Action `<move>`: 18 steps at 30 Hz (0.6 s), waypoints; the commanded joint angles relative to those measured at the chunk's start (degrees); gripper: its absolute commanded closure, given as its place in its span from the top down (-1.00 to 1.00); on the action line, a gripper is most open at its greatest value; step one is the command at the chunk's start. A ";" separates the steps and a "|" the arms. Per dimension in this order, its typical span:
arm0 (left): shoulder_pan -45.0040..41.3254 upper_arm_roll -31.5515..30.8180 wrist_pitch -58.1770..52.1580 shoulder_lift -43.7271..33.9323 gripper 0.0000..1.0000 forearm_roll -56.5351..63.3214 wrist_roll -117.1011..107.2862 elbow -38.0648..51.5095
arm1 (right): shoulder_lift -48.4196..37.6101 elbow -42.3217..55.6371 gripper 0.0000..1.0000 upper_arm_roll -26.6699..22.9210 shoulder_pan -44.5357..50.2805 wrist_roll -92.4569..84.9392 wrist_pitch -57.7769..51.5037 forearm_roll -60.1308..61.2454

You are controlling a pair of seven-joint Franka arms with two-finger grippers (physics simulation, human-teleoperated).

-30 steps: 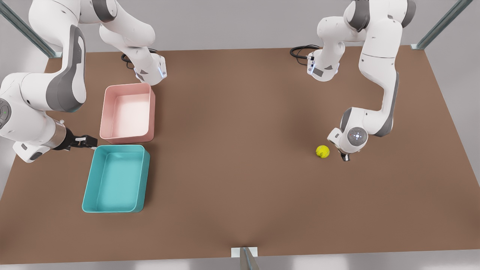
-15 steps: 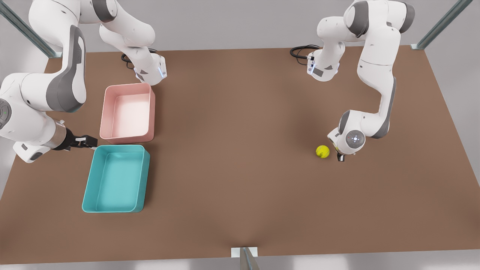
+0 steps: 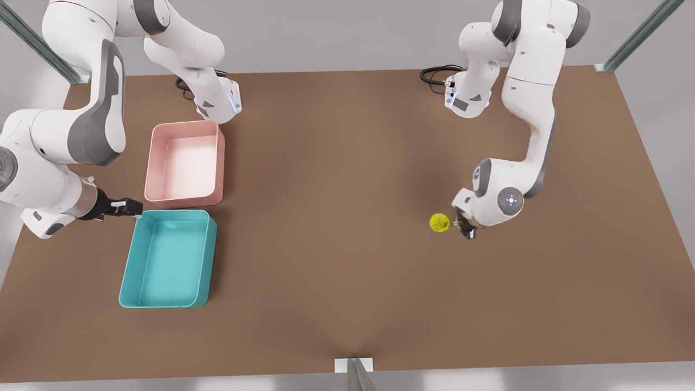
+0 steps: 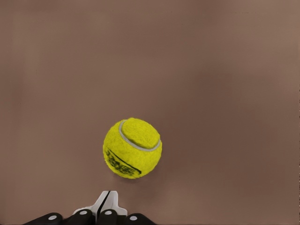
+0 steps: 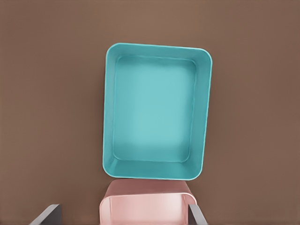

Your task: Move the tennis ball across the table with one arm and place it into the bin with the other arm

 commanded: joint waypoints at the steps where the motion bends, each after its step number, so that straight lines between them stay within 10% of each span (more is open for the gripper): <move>1: 0.28 -0.33 -3.62 -0.66 -0.57 -22.67 -19.03 1.70 | 0.08 -0.05 1.00 0.04 0.03 -0.08 -0.10 0.12; 4: 2.65 0.02 -5.99 -1.18 -0.57 -31.57 -18.85 1.43 | 0.08 -0.05 1.00 0.04 0.03 -0.08 -0.10 0.12; 10: 4.59 3.36 -36.48 -10.50 -0.57 16.41 -38.63 18.47 | 0.08 0.04 1.00 0.04 -0.06 -0.16 -0.10 0.30; 12: 4.94 3.10 -46.24 -10.77 -0.33 23.80 -34.59 28.06 | 0.08 0.04 1.00 0.04 -0.06 -0.16 -0.10 0.30; 13: 6.78 3.19 -47.91 -10.77 1.00 24.86 -32.82 30.26 | 0.08 0.04 1.00 0.04 -0.06 -0.16 -0.10 0.30; 18: 7.93 1.34 -50.64 -14.02 1.00 19.85 -65.43 33.95 | 0.08 0.04 1.00 0.04 -0.06 -0.16 -0.10 0.30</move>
